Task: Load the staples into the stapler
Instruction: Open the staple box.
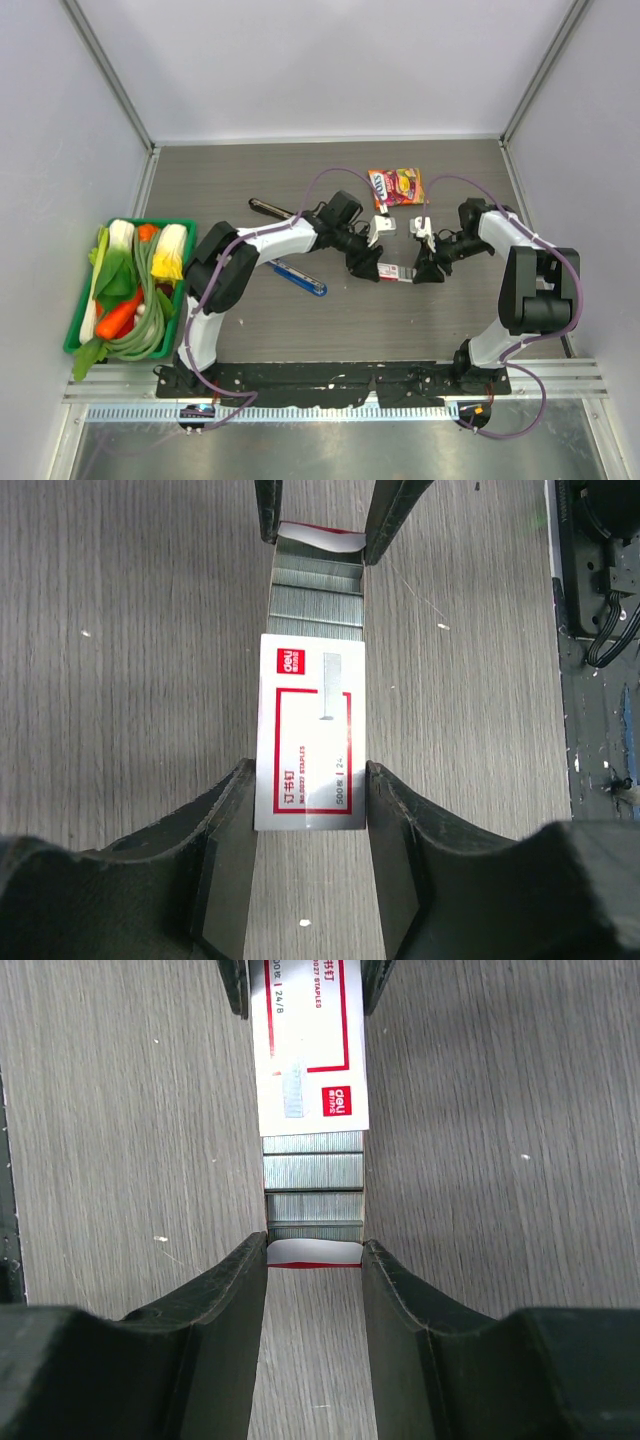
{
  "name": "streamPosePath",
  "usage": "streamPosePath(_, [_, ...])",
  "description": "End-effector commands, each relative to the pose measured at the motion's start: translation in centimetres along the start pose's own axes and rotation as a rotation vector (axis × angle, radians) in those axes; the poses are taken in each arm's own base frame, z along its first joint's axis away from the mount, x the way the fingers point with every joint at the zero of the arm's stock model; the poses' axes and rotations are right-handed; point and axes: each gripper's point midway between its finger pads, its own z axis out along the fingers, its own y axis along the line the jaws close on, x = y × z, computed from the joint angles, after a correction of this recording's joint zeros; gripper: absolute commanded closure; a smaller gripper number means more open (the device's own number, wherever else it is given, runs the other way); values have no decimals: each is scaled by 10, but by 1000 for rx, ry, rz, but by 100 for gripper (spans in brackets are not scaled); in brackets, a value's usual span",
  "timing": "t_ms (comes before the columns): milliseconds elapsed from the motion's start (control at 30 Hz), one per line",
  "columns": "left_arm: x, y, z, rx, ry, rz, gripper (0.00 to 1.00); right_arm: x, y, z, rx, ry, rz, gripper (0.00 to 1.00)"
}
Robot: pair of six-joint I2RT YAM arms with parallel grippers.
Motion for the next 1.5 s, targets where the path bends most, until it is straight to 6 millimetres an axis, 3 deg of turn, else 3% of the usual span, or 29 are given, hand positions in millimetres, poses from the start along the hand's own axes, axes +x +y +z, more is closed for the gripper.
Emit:
streamPosePath(0, [-13,-1,-8,2,-10,-7,51,7,-9,-6,40,36,-30,58])
streamPosePath(233, [-7,-1,-6,5,0,-17,50,10,-12,-6,58,46,-26,58])
streamPosePath(367, [-6,1,-4,2,4,-22,38,8,-14,-6,65,38,-28,58])
streamPosePath(833, [-3,14,2,-47,1,-69,18,-4,-7,-10,64,5,-75,58])
streamPosePath(1000, [-4,17,0,-61,-10,-67,16,-5,-1,-9,40,-3,-92,58])
streamPosePath(1167, [-15,6,1,8,-43,-79,14,-7,5,-7,4,-25,-76,58])
streamPosePath(1467, [-17,2,12,30,-35,-95,13,-13,11,-6,-24,-53,-85,57])
